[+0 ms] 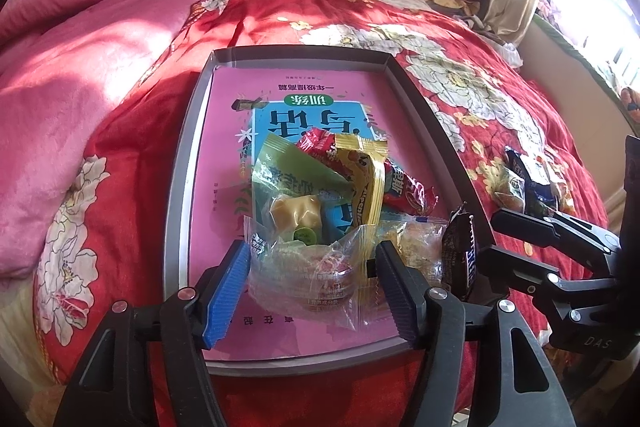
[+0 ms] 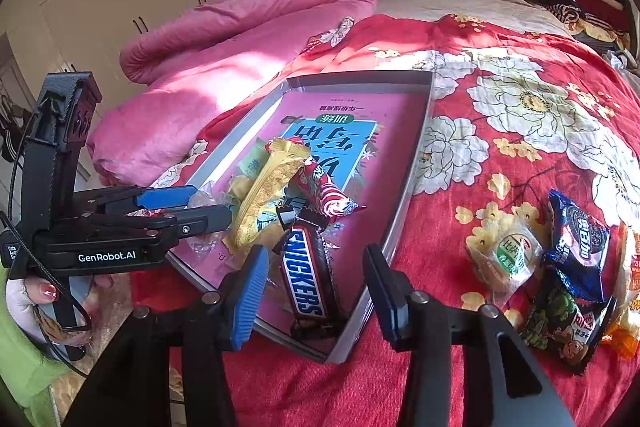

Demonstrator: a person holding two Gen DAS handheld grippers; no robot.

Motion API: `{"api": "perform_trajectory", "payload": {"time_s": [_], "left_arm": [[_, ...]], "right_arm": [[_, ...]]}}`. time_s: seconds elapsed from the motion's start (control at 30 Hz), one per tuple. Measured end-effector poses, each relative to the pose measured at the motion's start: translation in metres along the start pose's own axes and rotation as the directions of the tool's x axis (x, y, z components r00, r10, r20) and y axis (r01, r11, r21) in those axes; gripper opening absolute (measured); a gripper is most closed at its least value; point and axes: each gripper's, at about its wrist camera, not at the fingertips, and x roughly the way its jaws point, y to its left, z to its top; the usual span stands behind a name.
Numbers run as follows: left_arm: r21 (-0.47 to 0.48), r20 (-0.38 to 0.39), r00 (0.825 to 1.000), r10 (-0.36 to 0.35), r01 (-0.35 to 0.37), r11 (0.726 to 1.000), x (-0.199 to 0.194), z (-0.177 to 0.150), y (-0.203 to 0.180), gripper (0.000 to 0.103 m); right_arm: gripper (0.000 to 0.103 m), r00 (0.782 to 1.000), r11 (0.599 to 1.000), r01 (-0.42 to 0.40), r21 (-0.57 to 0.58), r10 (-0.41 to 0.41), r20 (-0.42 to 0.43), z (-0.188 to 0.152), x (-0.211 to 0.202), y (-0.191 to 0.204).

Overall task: Organize snacks
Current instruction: 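Lower the Snickers bar onto the tray and open right tool while left tool releases the clear bag, then withdraw both tools from the tray toward the remaining snacks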

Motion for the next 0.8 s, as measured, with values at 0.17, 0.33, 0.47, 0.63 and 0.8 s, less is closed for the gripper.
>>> {"api": "perform_trajectory", "payload": {"time_s": [0.17, 0.33, 0.47, 0.63, 0.8], "left_arm": [[0.004, 0.025, 1.000, -0.009, 0.009, 1.000, -0.005, 0.001, -0.002, 0.067], [0.010, 0.054, 0.998, -0.024, 0.023, 1.000, -0.012, 0.003, -0.003, 0.069], [0.010, 0.070, 0.997, -0.030, 0.030, 1.000, -0.015, 0.004, -0.004, 0.071], [0.015, 0.100, 0.994, -0.037, 0.035, 0.999, -0.021, 0.005, -0.005, 0.072], [0.006, 0.134, 0.990, -0.038, 0.037, 0.999, -0.029, 0.007, -0.004, 0.072]], "right_arm": [[0.050, 1.000, 1.000, 0.002, 0.000, -0.002, 0.005, 0.000, -0.002, 0.000], [0.050, 1.000, 1.000, 0.007, -0.001, -0.007, 0.009, 0.000, -0.003, 0.000], [0.051, 1.000, 1.000, 0.012, -0.002, -0.012, 0.015, 0.000, -0.005, 0.000], [0.053, 1.000, 1.000, 0.018, -0.007, -0.018, 0.026, 0.002, -0.008, 0.000], [0.057, 0.999, 0.999, 0.031, -0.017, -0.030, 0.038, 0.002, -0.012, 0.000]]}}
